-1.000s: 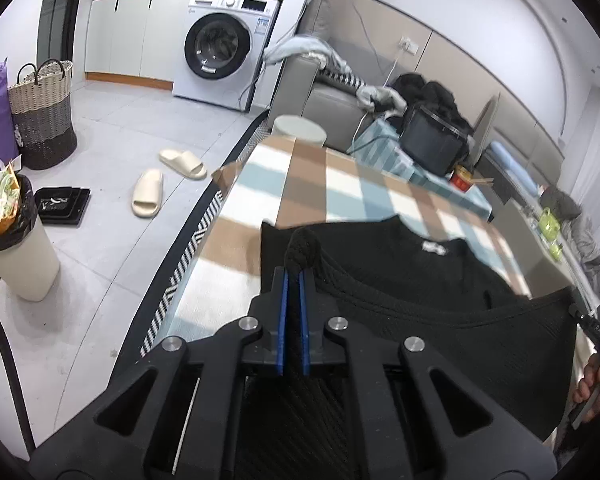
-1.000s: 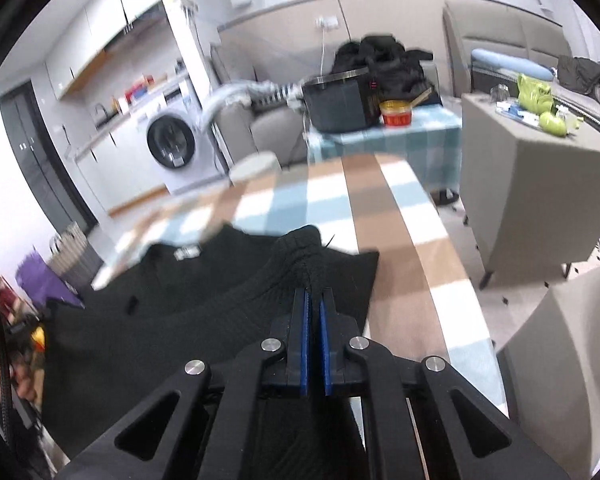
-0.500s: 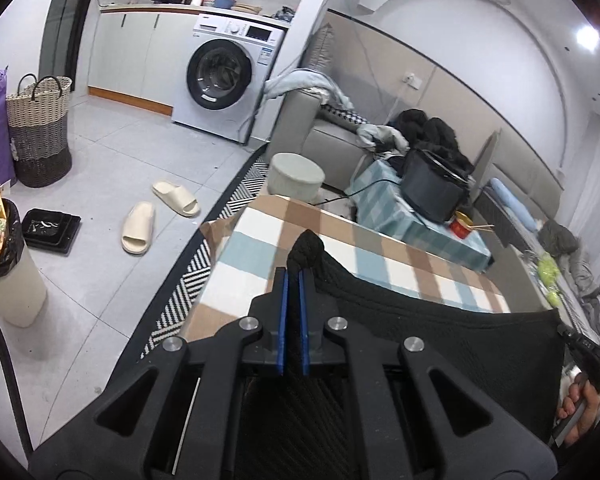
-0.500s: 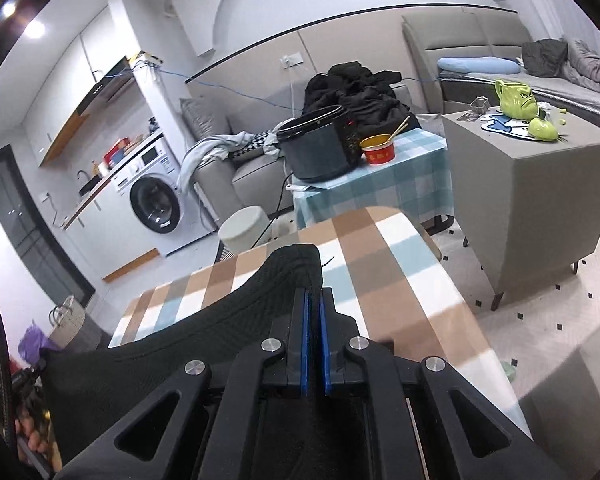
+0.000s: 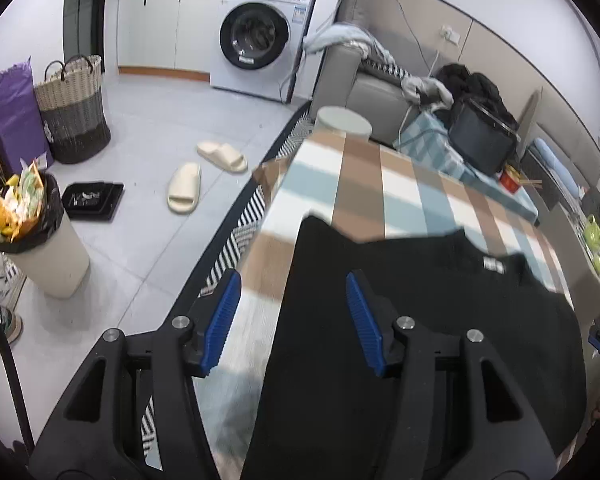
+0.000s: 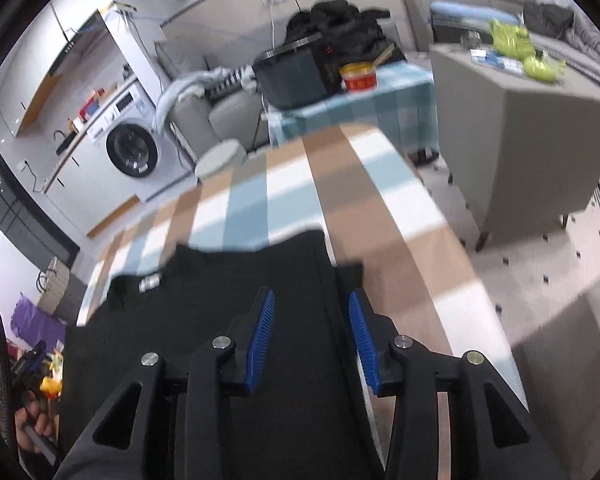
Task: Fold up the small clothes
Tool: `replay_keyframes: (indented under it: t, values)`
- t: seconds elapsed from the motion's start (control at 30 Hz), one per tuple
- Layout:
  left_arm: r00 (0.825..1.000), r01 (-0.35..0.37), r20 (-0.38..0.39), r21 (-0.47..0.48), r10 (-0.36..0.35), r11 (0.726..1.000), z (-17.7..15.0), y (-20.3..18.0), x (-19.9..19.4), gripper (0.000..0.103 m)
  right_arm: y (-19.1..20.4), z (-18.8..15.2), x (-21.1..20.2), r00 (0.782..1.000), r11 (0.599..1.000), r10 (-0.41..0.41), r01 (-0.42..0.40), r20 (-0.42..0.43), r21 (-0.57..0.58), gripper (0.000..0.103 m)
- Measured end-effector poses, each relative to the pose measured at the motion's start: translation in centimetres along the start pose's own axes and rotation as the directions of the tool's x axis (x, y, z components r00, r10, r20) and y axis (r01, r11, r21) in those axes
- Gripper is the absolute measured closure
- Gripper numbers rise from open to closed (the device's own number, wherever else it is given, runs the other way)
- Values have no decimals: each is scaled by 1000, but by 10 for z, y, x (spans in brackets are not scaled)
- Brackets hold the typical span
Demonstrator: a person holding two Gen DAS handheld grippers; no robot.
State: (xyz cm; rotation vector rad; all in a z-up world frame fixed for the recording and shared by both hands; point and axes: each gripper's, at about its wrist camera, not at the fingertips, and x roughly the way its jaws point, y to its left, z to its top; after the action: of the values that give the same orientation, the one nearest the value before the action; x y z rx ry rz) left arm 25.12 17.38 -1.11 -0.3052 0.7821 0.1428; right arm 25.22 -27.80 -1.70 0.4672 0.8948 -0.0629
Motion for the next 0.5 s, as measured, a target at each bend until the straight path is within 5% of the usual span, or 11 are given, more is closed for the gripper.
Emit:
replay_keyframes:
  t: [0.5]
  values:
    - [992,2,-128,-5,-3,1000,-94,28,-44,51,-5,-73,-18,988,991,-23,3,-150,-134,63]
